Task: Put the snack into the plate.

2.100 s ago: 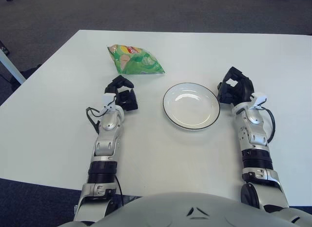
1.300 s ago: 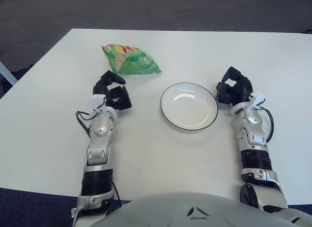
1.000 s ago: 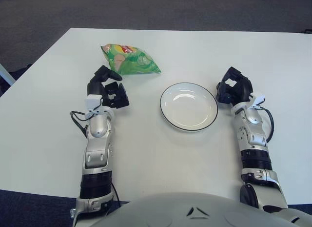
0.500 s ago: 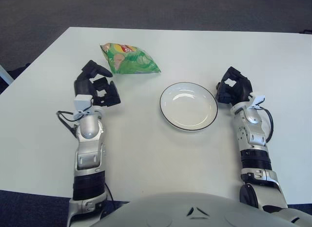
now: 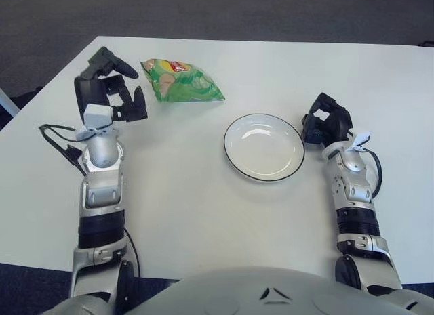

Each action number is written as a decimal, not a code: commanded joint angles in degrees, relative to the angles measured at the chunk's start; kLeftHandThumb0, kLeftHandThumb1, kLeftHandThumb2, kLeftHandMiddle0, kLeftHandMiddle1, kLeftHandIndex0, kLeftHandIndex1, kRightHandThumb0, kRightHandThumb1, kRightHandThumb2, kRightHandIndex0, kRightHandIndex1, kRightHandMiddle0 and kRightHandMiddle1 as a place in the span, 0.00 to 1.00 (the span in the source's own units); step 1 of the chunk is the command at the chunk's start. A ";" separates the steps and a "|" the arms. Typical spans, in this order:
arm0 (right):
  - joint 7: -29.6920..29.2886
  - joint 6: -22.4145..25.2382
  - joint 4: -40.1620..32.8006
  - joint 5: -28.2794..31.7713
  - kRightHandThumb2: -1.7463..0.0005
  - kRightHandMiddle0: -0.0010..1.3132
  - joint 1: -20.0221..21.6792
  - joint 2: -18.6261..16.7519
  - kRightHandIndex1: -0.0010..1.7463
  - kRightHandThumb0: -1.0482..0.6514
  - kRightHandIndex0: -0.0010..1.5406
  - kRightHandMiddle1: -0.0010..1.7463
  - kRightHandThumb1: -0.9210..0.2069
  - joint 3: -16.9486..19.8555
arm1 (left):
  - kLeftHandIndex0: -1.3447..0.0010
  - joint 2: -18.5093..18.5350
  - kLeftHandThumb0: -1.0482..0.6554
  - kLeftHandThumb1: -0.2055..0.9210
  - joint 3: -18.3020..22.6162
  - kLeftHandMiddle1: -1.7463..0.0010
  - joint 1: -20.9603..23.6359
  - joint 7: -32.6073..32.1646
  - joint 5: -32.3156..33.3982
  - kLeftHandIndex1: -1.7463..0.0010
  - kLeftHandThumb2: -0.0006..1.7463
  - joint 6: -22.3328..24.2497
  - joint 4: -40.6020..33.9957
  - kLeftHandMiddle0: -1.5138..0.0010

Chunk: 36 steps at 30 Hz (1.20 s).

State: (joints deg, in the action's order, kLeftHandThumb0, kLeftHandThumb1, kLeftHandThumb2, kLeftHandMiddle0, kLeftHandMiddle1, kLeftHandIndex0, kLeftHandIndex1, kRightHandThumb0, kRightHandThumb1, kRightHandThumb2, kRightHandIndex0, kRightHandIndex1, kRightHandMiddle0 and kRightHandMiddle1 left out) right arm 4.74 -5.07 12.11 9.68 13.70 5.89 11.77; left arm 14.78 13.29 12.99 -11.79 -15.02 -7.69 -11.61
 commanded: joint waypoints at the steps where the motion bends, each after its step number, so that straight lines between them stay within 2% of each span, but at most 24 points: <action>1: -0.21 0.61 1.67 0.09 0.12 0.58 -6.12 -0.91 1.00 0.29 0.88 1.00 0.69 0.27 | 0.46 3.72 0.30 0.35 -0.34 0.00 1.67 0.49 -3.94 0.00 0.85 -1.14 -0.32 0.14; 8: -0.41 0.90 1.46 -0.07 0.12 0.58 -6.20 -0.89 1.00 0.29 0.88 1.00 0.69 0.24 | 0.47 4.70 0.30 0.36 -0.58 0.00 -1.12 2.27 -7.25 0.00 0.84 2.80 -6.97 0.15; 15: -0.65 1.41 1.09 -0.10 0.12 0.58 -6.32 -0.90 1.00 0.29 0.88 1.00 0.69 0.19 | 0.50 8.85 0.31 0.40 -1.74 0.00 4.40 6.72 -10.37 0.00 0.81 6.33 -7.47 0.19; 23: -0.73 1.51 0.92 0.03 0.12 0.58 -6.40 -0.94 1.00 0.29 0.88 1.00 0.69 0.18 | 0.50 12.62 0.32 0.41 -2.81 0.00 6.66 12.44 -9.14 0.00 0.80 6.61 -7.10 0.20; 25: -0.64 1.28 1.02 0.05 0.12 0.58 -6.38 -0.94 1.00 0.29 0.88 1.00 0.69 0.17 | 0.50 13.50 0.32 0.40 -3.74 0.00 8.50 12.09 -10.30 0.00 0.80 5.30 -4.56 0.20; 28: -0.41 0.99 1.26 0.13 0.12 0.58 -6.31 -0.89 1.00 0.29 0.88 1.00 0.69 0.19 | 0.47 15.26 0.30 0.36 -6.84 0.00 13.11 9.90 -14.44 0.00 0.83 2.52 2.99 0.18; 33: -0.21 0.78 1.48 0.24 0.12 0.58 -6.26 -0.80 1.00 0.29 0.88 1.00 0.70 0.19 | 0.46 16.49 0.30 0.35 -8.94 0.00 15.00 10.35 -16.94 0.00 0.84 2.38 6.17 0.16; 36: -0.10 0.77 1.55 0.34 0.12 0.59 -6.25 -0.80 1.00 0.29 0.88 1.00 0.70 0.25 | 0.45 17.36 0.30 0.34 -10.84 0.00 18.43 9.18 -18.20 0.00 0.85 0.90 14.17 0.15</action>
State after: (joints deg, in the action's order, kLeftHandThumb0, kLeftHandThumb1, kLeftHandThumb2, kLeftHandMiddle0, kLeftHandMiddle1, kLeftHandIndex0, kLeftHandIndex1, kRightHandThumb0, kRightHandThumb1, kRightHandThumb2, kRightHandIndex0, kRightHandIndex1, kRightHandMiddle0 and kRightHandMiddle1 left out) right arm 4.52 -3.91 11.07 9.72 12.68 6.27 11.80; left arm 30.55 4.21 28.40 -1.68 -31.80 -5.72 -3.59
